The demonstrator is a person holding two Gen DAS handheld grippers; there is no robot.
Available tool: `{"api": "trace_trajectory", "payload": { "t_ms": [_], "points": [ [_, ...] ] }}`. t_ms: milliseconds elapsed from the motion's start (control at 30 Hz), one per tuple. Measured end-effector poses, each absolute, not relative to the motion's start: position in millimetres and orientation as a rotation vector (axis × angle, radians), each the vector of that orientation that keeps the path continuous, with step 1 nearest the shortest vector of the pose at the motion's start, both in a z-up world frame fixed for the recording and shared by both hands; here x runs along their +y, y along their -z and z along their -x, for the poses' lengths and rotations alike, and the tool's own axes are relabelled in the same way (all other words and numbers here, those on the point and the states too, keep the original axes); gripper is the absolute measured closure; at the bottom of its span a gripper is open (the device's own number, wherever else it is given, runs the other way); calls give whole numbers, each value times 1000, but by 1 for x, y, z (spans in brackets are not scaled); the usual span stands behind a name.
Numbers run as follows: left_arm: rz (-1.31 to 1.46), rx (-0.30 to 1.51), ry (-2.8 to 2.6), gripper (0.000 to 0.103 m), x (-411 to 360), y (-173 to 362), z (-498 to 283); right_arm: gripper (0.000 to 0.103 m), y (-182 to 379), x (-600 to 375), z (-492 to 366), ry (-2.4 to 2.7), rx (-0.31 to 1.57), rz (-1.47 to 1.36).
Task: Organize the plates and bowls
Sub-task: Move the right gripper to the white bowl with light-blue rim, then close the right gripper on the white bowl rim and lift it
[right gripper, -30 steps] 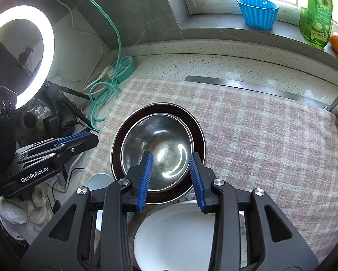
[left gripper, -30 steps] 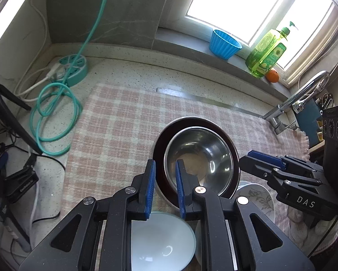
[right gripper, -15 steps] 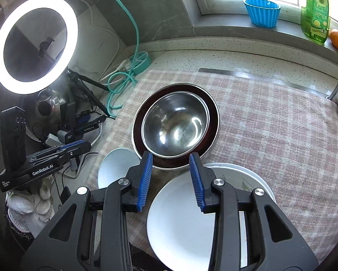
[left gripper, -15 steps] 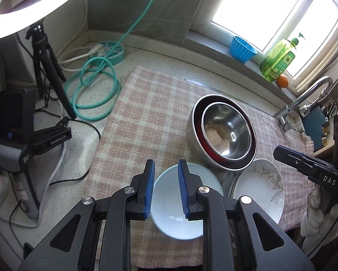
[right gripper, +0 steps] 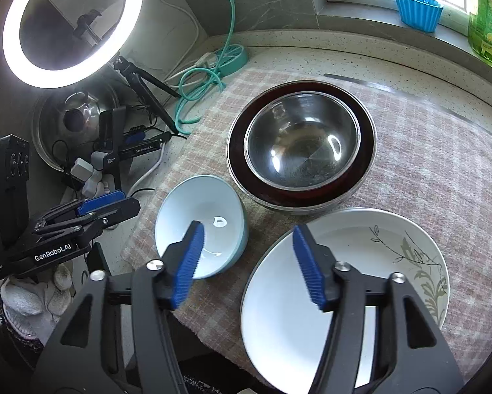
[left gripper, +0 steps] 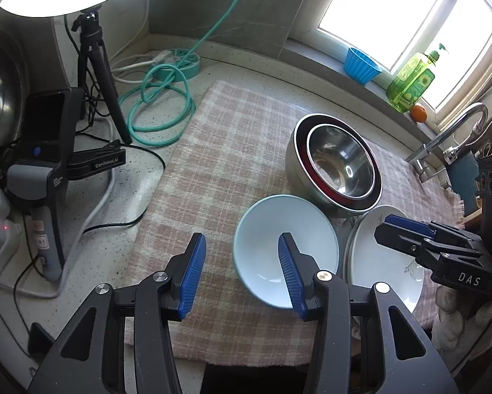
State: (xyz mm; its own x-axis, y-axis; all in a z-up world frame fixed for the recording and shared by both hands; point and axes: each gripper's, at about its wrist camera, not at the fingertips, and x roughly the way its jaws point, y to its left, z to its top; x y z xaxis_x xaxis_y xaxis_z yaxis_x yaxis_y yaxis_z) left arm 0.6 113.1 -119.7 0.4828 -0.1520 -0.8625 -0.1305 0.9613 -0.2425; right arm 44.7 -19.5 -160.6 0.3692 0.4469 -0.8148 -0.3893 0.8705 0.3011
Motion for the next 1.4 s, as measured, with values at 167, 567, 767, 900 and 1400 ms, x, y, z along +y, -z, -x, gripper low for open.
{"api": "trace_trajectory", "payload": {
  "t_ms": [167, 567, 767, 900, 1400],
  "points": [
    [320, 1079, 16, 59, 116, 126, 2, 39, 164, -12, -47, -540, 1075, -57],
    [427, 1119, 67, 59, 120, 146, 3, 41, 181, -1, -52, -547, 1118, -71],
    [457, 1138, 88, 62, 119, 155, 0, 65, 193, 4, -60, -543, 1149, -68],
    [470, 1142, 94, 71, 119, 159, -2, 72, 198, 8, -63, -546, 1159, -60],
    [495, 1168, 91, 84, 120, 172, -6, 92, 214, 16, -68, -538, 1200, -55]
  ]
}}
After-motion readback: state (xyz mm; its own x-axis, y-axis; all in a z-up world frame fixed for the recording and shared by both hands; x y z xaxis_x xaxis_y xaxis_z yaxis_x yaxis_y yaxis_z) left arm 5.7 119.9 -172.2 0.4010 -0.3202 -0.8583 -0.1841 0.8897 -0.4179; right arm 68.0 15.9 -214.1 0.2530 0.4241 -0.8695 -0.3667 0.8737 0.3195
